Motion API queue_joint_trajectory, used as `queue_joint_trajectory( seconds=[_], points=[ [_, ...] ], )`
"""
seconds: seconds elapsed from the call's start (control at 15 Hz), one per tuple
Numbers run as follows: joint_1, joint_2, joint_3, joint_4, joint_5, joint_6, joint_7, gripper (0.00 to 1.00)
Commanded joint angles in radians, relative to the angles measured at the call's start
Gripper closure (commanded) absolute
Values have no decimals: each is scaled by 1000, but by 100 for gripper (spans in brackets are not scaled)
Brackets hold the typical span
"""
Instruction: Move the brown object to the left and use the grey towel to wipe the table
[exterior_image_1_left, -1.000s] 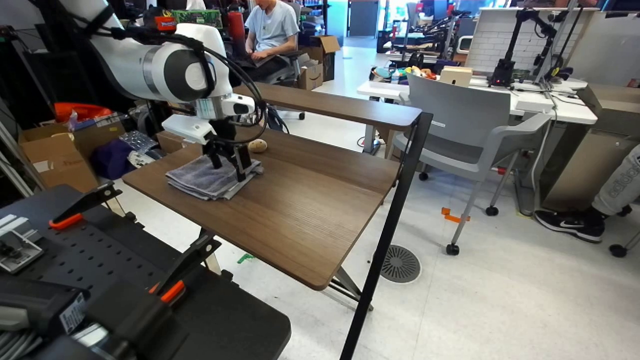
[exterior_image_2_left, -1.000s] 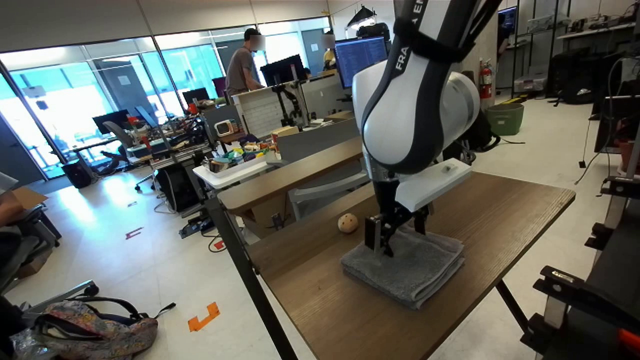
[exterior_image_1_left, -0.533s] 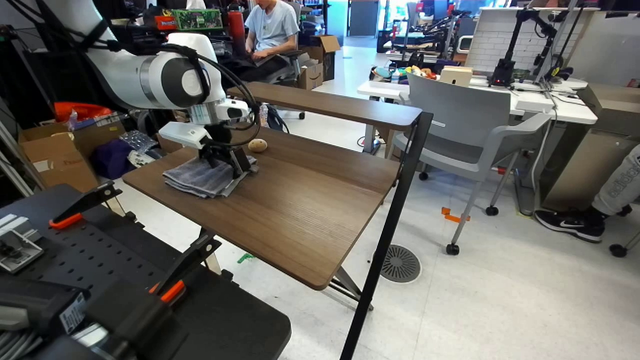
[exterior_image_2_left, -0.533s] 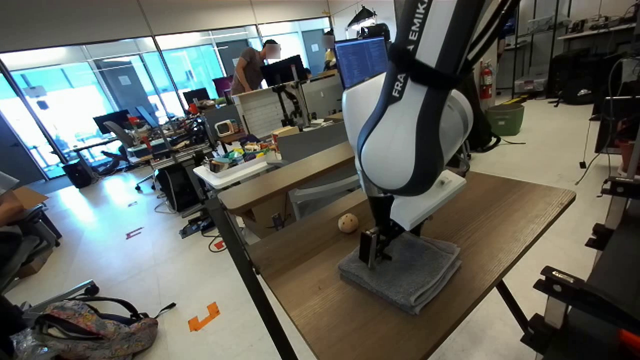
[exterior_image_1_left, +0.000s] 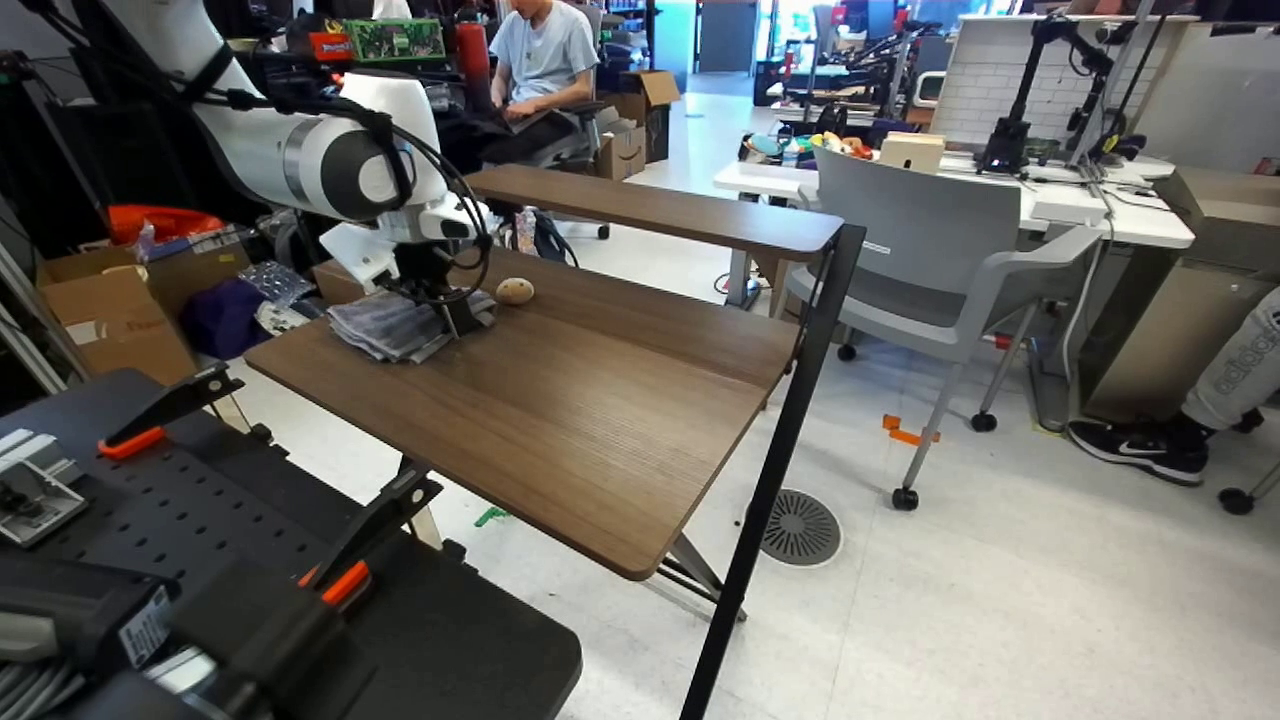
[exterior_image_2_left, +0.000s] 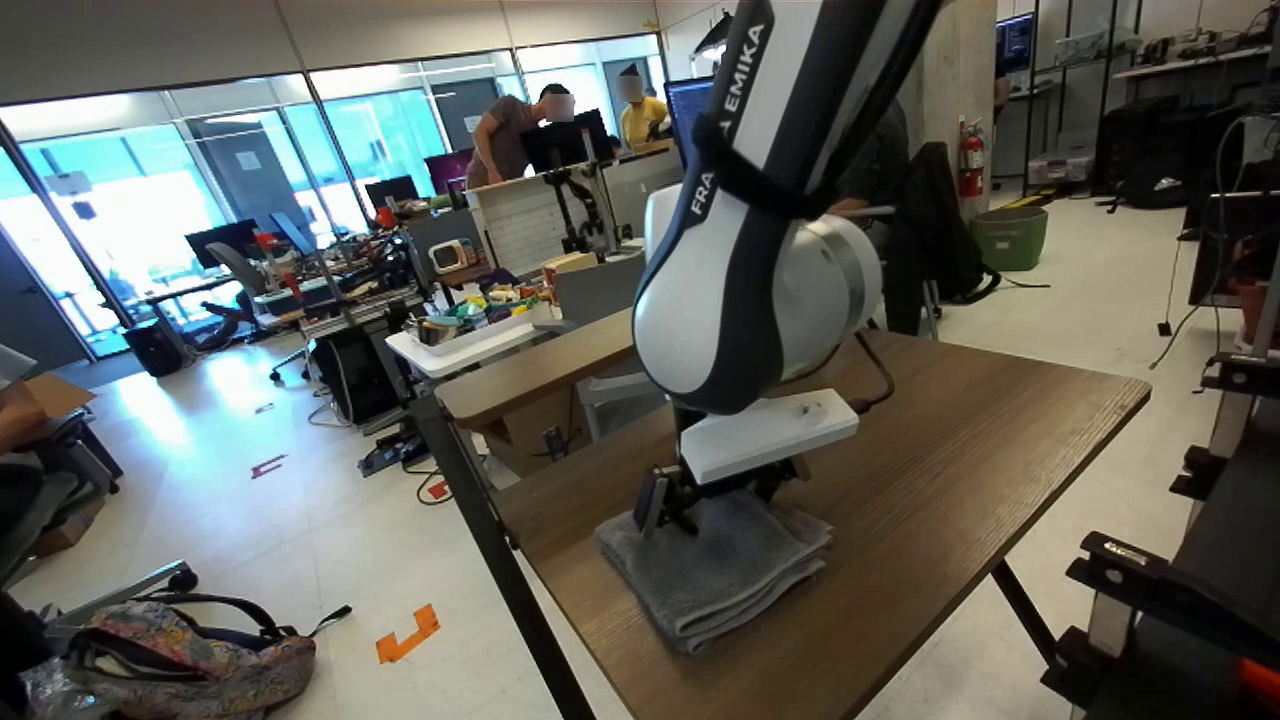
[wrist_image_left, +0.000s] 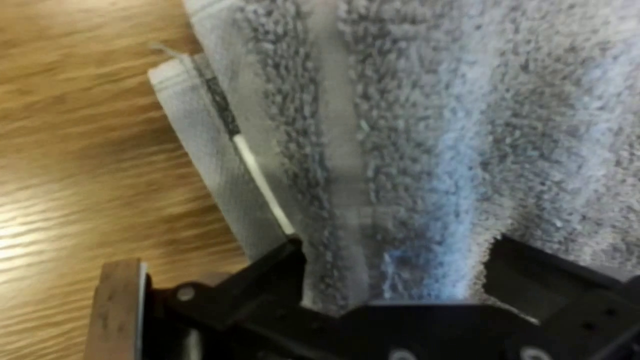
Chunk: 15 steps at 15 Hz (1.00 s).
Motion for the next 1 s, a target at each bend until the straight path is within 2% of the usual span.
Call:
queue_joint_trajectory(
  seconds=[0.0,0.27,0.47,0.67,0.93],
  points=[
    [28,44,14,43,39,-55,65,0],
    [47,-14,-58,-27,-31,-117,47,0],
    [84,-25,-186,-36,-120,-157,86,0],
    [76,2,-303,-28,-215,-181,113,0],
    [35,55,-413,-29,-292,-224,138,0]
  ],
)
